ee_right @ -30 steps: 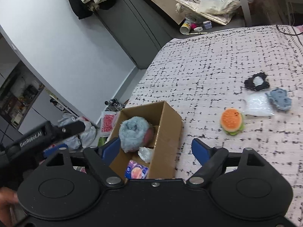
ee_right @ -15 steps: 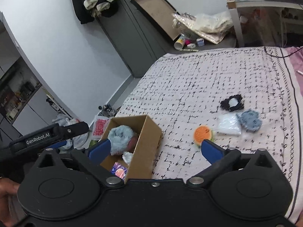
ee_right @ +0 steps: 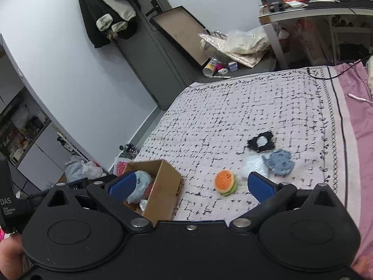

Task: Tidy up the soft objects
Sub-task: 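Move the left tool toward the clear plastic bag while the right tool approaches the blue denim plush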

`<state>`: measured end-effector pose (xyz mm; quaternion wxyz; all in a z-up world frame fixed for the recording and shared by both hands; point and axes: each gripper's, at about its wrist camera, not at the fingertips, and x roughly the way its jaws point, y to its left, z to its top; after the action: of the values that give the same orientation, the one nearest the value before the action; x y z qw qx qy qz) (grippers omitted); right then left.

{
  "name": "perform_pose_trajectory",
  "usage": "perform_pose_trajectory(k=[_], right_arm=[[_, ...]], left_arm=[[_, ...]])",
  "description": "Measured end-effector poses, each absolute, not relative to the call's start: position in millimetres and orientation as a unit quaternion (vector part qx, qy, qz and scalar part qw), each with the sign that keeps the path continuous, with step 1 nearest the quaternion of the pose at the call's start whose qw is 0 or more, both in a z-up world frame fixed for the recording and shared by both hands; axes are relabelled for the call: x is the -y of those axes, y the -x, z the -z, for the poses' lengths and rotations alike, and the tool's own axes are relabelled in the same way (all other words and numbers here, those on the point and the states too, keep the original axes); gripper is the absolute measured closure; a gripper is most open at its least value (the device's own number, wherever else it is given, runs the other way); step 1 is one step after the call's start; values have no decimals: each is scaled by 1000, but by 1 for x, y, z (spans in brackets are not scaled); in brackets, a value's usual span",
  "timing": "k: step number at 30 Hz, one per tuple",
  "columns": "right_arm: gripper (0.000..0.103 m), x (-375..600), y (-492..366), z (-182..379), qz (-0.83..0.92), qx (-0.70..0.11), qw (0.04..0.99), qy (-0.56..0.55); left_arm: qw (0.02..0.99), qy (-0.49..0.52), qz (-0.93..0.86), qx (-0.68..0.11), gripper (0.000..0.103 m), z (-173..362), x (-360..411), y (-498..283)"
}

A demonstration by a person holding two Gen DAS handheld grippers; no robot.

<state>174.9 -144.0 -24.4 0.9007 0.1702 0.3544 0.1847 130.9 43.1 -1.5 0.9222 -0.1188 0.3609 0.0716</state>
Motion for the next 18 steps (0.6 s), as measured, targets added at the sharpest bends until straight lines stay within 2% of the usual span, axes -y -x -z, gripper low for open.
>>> perform_pose_trajectory(k=[18], right_arm=[[0,197,-207,32,-169,-377,897,-158]], left_arm=[[919,110,-81,-369,0,1,15,-153]])
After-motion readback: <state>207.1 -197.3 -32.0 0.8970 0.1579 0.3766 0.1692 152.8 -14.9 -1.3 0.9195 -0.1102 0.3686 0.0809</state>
